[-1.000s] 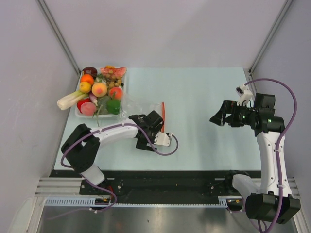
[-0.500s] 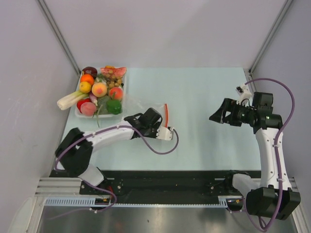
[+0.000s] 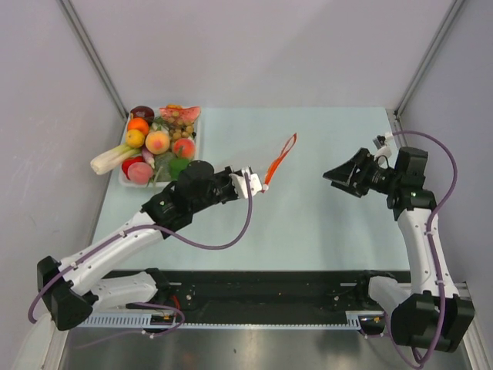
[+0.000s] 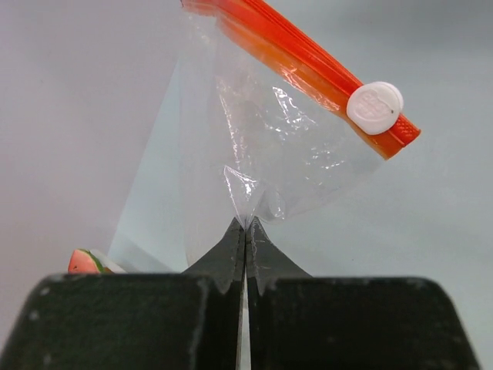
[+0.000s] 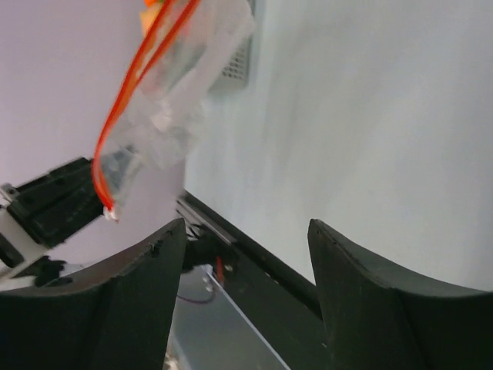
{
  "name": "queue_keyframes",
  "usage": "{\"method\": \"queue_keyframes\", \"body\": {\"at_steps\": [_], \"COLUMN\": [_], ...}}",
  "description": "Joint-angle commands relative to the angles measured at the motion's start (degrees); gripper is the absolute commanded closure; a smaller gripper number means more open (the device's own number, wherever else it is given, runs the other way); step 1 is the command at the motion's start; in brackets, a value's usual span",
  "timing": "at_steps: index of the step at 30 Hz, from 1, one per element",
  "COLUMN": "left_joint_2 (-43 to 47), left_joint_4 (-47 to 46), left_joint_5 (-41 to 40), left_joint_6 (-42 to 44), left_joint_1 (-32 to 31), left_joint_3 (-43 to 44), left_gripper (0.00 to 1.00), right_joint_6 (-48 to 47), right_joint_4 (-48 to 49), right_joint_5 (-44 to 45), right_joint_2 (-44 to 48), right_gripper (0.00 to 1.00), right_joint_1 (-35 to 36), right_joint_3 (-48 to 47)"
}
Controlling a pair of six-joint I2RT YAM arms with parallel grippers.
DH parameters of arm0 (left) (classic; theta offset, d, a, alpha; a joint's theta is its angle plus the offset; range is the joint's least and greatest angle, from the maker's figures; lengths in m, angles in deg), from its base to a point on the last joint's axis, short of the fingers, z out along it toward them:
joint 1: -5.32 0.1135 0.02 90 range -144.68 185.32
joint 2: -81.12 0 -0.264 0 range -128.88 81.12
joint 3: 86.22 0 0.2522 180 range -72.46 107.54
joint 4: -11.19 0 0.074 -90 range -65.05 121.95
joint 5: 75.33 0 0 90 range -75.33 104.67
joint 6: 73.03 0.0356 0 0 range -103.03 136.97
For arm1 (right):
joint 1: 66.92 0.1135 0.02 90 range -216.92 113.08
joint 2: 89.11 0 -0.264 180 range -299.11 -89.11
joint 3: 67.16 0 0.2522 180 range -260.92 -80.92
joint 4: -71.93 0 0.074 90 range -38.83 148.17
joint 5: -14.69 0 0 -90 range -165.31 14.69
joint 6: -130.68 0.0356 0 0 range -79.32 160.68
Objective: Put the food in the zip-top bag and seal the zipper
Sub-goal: Pick up the zipper food storage bag at the center of the board, then open the zipper of the food storage bag at the center of the board.
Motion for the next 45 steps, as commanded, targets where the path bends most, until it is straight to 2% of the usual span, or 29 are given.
{"method": "queue_keyframes", "body": {"at_steps": [1,6,11,20,28,34,40,45], "left_joint_2": [-0.1,-0.5,-0.3,-0.7,0.1,1.3,1.4,1.8], "left_joint_4": [-5.9,-9.6,-13.4,-20.8,-23.4,-24.4,-25.5,-26.2], "left_joint_5": [-2.7,-5.8,-8.1,-13.4,-15.8,-15.4,-16.1,-16.7], "left_joint_6": [-6.7,-8.2,-4.6,2.0,3.2,7.5,9.4,10.0], "left_joint_1": [-0.7,-2.8,-7.0,-12.8,-13.3,-15.3,-16.1,-16.3], "left_joint_3": [-0.5,-1.7,-5.2,-11.7,-12.6,-15.1,-16.8,-17.0], "left_gripper": [1.0,1.0,1.0,1.0,1.0,1.0,1.0,1.0], "right_joint_6": [22.0,33.9,35.9,36.3,37.5,38.9,39.8,39.6], "right_joint_4": [23.5,36.7,36.2,37.1,34.9,36.0,36.6,35.2], "right_joint_5": [-0.5,3.2,4.7,6.9,9.5,9.3,8.8,9.6], "right_joint_2": [4.7,2.8,-2.7,-5.4,-2.0,-4.1,-4.9,-4.8], "right_gripper": [0.32,0.36,0.39,0.46,0.5,0.54,0.54,0.58], "right_joint_1": [3.4,7.6,9.3,10.1,9.3,8.5,8.4,8.5], "right_joint_3": [4.3,8.3,7.0,10.0,15.6,14.8,14.2,15.6]}}
